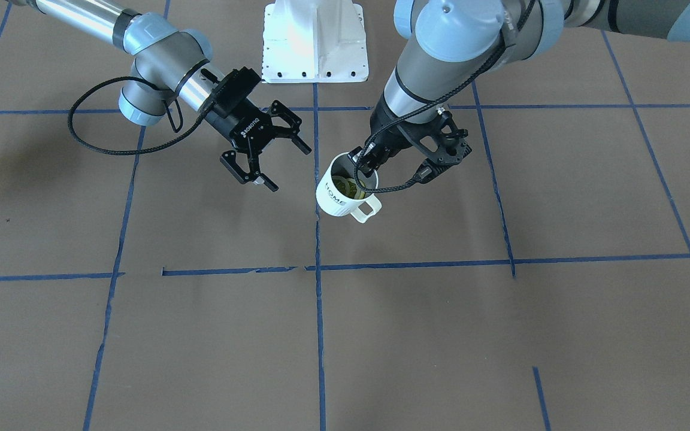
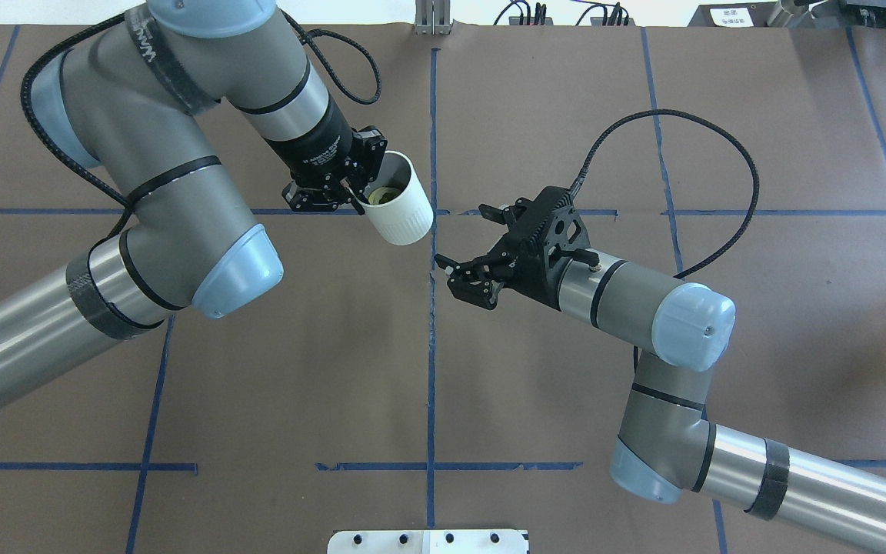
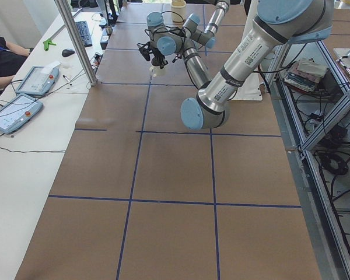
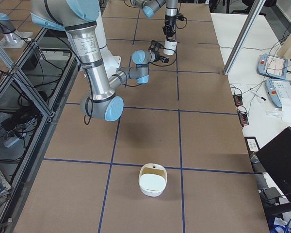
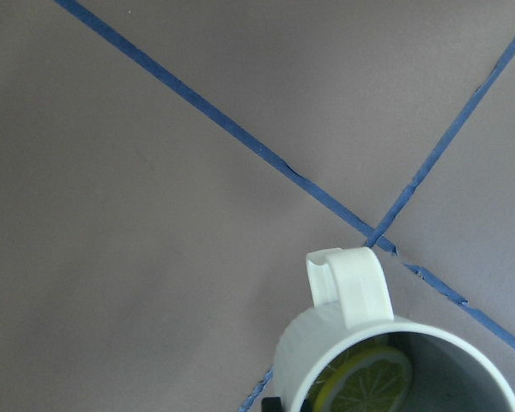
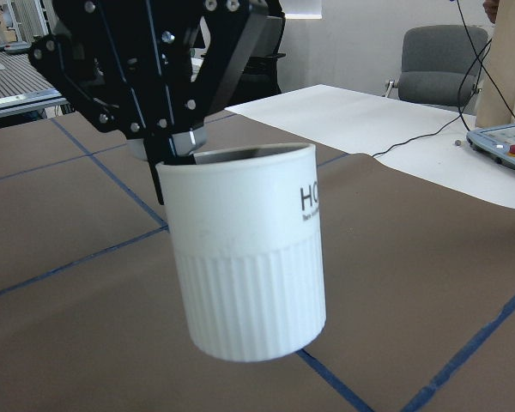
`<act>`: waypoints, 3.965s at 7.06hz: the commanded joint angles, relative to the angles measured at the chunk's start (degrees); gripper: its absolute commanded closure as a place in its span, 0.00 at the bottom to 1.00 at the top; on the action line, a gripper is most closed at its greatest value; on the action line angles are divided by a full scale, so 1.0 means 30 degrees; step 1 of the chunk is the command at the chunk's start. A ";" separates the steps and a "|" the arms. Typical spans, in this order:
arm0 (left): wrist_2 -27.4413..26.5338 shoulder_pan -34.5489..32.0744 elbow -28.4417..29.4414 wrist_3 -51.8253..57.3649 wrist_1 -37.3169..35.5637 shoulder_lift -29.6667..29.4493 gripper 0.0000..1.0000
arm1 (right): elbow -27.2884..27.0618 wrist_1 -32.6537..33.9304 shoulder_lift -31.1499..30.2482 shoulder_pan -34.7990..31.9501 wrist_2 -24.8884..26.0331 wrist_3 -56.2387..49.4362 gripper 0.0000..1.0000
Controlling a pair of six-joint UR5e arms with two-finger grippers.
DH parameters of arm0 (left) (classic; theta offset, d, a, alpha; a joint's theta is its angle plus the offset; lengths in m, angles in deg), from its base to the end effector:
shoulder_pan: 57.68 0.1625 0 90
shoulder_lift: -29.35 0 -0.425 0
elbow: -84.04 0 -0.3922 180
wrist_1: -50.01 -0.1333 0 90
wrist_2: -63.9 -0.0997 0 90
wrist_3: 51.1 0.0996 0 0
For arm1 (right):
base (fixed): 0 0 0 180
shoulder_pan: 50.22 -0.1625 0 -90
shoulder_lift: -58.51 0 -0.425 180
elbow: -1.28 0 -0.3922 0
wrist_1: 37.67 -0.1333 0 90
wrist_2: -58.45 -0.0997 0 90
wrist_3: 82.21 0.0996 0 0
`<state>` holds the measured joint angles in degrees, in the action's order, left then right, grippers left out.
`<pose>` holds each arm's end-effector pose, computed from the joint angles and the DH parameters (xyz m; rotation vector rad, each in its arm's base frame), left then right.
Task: Left arm hands cup to right arm to dump lemon
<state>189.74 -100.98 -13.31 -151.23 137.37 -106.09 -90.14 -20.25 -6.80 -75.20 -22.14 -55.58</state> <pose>0.4332 -0.5112 0.1235 -0.3227 0.9893 -0.5752 -0.4914 -0.3939 0.2626 1.2925 -1.1549 -0.3538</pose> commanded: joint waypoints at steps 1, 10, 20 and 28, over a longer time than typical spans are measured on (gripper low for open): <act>-0.0142 0.0515 -0.0068 -0.0810 0.0000 -0.0523 1.00 | -0.0023 -0.0093 0.0058 0.0062 0.0699 -0.0059 0.00; -0.0142 0.1278 0.0020 -0.1047 0.0555 -0.1227 1.00 | -0.0082 -0.0123 0.0088 0.0267 0.0877 -0.1232 0.00; 0.2166 -0.0416 -0.0419 0.0495 0.1409 -0.0500 0.00 | -0.0023 -0.0123 -0.0147 0.0238 0.1316 -0.1290 0.73; -0.0816 -0.3080 -0.2643 1.9181 0.0498 0.8081 0.00 | -0.3583 0.1078 -0.7124 -0.4265 0.1787 0.4101 0.97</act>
<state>188.15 -108.01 -19.66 -99.77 138.95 -85.06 -95.82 -17.03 -19.59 -84.74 -16.53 -44.58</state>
